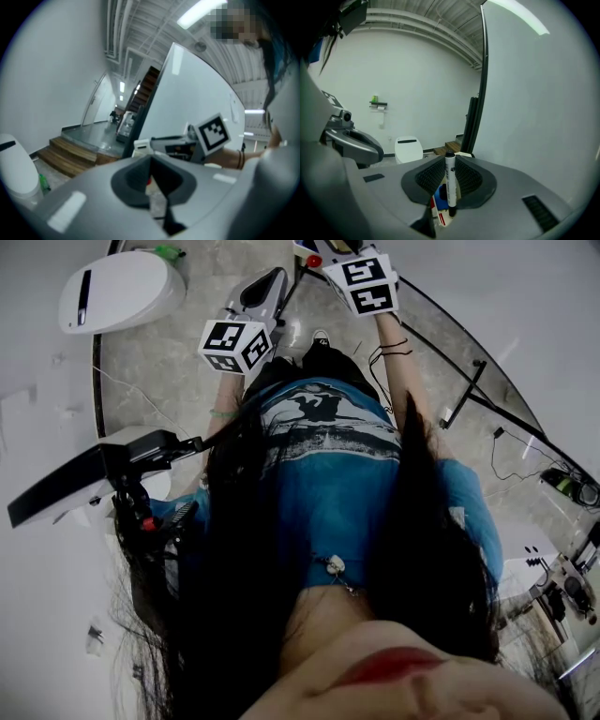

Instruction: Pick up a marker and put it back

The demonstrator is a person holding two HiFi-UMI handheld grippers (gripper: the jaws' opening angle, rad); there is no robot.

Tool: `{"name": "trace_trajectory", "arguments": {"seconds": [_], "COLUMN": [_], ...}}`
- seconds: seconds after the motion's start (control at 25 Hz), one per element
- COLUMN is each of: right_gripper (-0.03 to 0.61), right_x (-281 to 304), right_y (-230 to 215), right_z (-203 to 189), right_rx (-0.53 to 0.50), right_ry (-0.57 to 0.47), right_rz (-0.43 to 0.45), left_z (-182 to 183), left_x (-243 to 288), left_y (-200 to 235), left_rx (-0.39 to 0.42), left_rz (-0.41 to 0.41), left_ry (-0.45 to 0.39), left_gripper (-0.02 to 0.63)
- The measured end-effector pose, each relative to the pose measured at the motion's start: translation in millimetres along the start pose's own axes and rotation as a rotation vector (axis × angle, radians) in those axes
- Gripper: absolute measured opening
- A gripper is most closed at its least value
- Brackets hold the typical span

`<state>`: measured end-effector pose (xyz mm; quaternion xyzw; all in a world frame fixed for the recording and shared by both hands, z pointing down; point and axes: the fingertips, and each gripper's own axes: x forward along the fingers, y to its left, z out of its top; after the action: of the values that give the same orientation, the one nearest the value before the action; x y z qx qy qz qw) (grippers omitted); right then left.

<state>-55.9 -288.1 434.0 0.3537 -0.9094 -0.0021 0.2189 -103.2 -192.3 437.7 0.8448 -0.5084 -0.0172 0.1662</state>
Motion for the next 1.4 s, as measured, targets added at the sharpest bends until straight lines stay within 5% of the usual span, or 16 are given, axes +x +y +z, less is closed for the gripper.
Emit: {"name": "trace_trajectory", "arguments": {"seconds": [0.8, 1.4], "right_gripper": [0.075, 0.074], "right_x": [47.7, -7.6], "right_y": [24.7, 4.2], "right_z": [-40.5, -23.9], "right_rx": [-0.142, 0.2], "right_ry": [0.216, 0.0], "right_rz": [0.047, 0.015], "left_z": [0.4, -2.6], "left_x": [-3.6, -3.7], "left_y": [11.9, 8.0], "left_rx": [-0.019, -0.014], "left_rz": [0.046, 0.03], "left_ry": [-0.011, -0.002], "left_gripper": [0.0, 0.0]}}
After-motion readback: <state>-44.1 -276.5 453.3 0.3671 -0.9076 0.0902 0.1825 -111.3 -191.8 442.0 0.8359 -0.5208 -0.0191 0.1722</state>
